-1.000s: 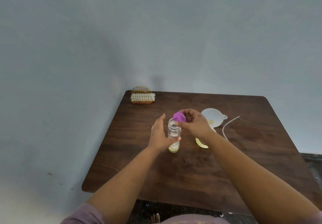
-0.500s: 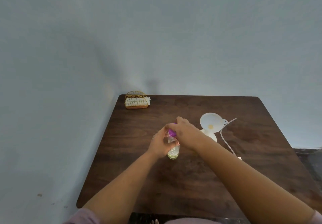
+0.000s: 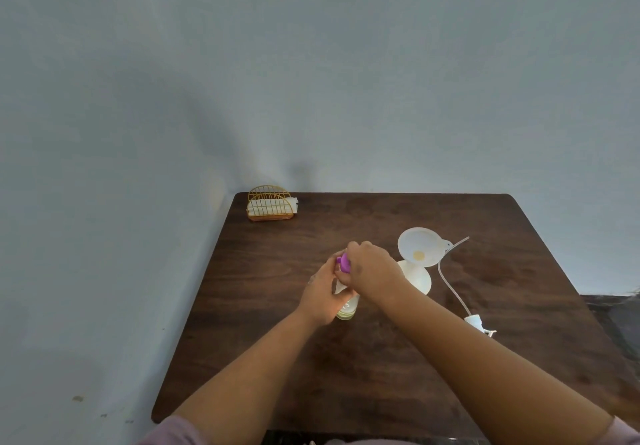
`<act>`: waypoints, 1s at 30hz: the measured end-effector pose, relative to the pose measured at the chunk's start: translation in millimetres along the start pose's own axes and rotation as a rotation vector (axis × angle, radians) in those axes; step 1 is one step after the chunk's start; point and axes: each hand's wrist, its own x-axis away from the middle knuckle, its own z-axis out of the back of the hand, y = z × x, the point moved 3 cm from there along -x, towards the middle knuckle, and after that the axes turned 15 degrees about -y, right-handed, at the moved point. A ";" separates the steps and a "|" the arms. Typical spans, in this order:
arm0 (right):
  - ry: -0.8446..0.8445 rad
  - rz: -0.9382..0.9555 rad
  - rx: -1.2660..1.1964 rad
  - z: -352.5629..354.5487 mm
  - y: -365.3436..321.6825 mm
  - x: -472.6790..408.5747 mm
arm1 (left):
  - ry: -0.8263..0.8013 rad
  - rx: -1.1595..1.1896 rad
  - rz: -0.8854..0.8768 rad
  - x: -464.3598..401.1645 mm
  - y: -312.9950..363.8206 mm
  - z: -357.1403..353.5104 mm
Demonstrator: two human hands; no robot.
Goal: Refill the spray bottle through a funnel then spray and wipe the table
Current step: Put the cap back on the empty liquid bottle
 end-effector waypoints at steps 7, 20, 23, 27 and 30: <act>-0.055 -0.046 -0.140 1.1 18.9 2.9 | -0.051 0.071 0.046 -5.0 -0.9 -0.4; -0.078 0.013 0.003 16.8 9.1 0.8 | -0.024 0.069 -0.009 -4.1 3.4 -1.1; -0.021 -0.025 0.014 13.7 11.6 4.1 | -0.013 0.070 -0.017 -5.0 -0.4 -2.7; -0.077 0.005 0.204 16.6 13.6 6.4 | 0.009 0.077 -0.014 -2.9 -0.9 -1.2; -0.130 0.133 0.054 16.0 6.5 6.0 | -0.005 0.036 -0.033 -3.7 1.0 -0.1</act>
